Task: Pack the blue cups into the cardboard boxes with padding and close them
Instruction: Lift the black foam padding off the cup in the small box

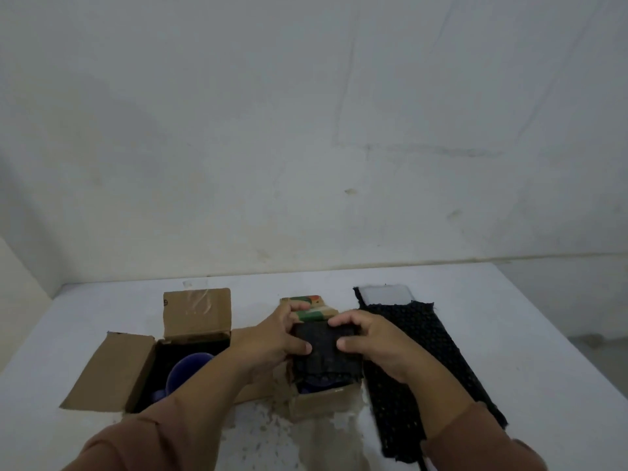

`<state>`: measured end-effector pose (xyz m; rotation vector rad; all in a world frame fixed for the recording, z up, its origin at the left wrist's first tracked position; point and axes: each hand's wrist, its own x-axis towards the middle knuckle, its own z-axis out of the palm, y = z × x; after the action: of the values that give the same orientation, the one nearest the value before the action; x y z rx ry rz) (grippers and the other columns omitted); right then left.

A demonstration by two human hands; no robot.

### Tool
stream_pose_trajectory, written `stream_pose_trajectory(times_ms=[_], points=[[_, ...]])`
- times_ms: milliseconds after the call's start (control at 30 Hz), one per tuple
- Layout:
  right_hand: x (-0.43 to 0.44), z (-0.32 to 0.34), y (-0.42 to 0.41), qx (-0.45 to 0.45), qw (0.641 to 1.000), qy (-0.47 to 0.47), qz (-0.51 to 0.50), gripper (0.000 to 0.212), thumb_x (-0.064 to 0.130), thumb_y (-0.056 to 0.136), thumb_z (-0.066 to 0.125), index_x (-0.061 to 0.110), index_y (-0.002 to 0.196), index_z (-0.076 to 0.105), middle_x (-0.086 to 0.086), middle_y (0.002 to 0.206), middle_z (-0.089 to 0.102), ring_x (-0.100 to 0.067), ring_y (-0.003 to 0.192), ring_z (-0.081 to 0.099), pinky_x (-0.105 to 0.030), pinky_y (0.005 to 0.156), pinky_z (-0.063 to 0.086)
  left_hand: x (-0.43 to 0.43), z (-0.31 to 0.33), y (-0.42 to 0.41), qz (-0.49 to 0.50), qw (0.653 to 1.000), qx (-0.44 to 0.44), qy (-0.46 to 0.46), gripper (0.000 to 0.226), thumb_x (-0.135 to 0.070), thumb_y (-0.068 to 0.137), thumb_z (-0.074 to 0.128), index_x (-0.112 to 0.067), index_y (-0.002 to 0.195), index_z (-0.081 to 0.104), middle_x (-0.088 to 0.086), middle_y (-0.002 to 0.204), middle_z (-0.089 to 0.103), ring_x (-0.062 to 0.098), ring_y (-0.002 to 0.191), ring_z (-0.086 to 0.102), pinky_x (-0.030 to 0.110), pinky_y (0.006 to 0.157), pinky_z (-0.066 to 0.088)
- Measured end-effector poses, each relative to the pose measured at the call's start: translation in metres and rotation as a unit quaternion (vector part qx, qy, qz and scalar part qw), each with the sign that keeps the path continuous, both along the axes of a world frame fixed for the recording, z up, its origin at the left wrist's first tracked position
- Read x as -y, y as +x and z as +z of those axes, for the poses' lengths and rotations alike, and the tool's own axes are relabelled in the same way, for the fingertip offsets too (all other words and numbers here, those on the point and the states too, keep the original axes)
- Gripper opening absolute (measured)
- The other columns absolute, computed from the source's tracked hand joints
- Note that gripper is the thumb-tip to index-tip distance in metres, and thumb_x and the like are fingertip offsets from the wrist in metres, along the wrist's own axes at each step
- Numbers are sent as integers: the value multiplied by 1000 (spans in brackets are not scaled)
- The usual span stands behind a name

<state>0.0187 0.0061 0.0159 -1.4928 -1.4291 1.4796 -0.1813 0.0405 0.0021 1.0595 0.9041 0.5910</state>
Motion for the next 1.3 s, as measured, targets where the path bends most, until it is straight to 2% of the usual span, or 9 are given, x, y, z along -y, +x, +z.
stream_pose_trajectory(times_ms=[133, 300, 433, 567, 700, 833, 1000, 1133, 1300], points=[[-9, 0, 6, 185, 977, 90, 49, 50, 2, 84, 61, 35, 122, 58, 12, 122, 53, -8, 112, 52, -16, 86, 45, 9, -9, 11, 44, 986, -112, 116, 41, 10, 82, 61, -22, 103, 48, 10, 109, 57, 24, 101, 59, 29, 73, 54], [-15, -22, 10, 408, 874, 177, 197, 39, 3, 86, 52, 27, 112, 68, -1, 119, 61, -17, 111, 57, -14, 90, 38, 22, -28, 16, -12, 887, -335, 318, 35, 3, 83, 54, -32, 79, 56, -19, 84, 52, 9, 88, 53, 4, 66, 38], [-11, -31, 14, 404, 855, 183, 267, 41, -1, 82, 49, 18, 112, 69, -10, 118, 62, -23, 111, 56, -31, 99, 41, 28, -38, 13, -108, 803, -392, 436, 31, -1, 83, 50, -13, 103, 71, -2, 105, 61, 20, 101, 59, 14, 82, 40], [-11, -21, 12, 400, 835, 127, 357, 38, 12, 85, 49, 18, 119, 64, -8, 126, 55, -22, 117, 49, -33, 102, 39, 29, -39, 10, -216, 748, -441, 446, 37, -1, 88, 50, -18, 117, 64, 1, 128, 55, 17, 110, 56, 24, 94, 44], [-14, -15, 10, 429, 792, 104, 421, 41, 26, 87, 56, 16, 127, 57, -6, 131, 43, -22, 119, 44, -34, 103, 37, 30, -26, 13, -271, 739, -441, 431, 32, -16, 88, 50, -17, 118, 61, 0, 120, 56, 16, 102, 55, 23, 86, 42], [-20, -18, 5, 482, 738, 126, 455, 38, 13, 91, 46, 17, 127, 57, -8, 132, 47, -28, 117, 47, -39, 99, 37, 31, -23, 16, -291, 707, -467, 444, 29, -26, 91, 45, -15, 111, 63, 4, 108, 64, 18, 94, 58, 31, 84, 48], [-23, -24, -2, 526, 713, 158, 436, 32, 11, 88, 48, 21, 118, 55, -12, 113, 60, -33, 105, 51, -41, 92, 30, 32, -34, 19, -249, 625, -514, 532, 31, -15, 95, 46, -20, 123, 58, 8, 109, 65, 24, 101, 51, 33, 89, 39], [-27, -19, -3, 535, 713, 142, 431, 25, 18, 88, 53, 25, 109, 64, -7, 115, 60, -28, 110, 42, -41, 90, 28, 29, -38, 17, -223, 626, -511, 545, 30, -21, 94, 47, -25, 120, 61, 2, 109, 67, 20, 105, 48, 32, 95, 27], [-22, -23, -13, 591, 657, 139, 446, 25, 20, 93, 48, 28, 107, 68, -5, 113, 61, -28, 109, 41, -45, 91, 26, 26, -41, 19, -240, 627, -525, 523, 26, -23, 91, 50, -29, 106, 71, -3, 97, 70, 20, 102, 47, 41, 105, 22]])
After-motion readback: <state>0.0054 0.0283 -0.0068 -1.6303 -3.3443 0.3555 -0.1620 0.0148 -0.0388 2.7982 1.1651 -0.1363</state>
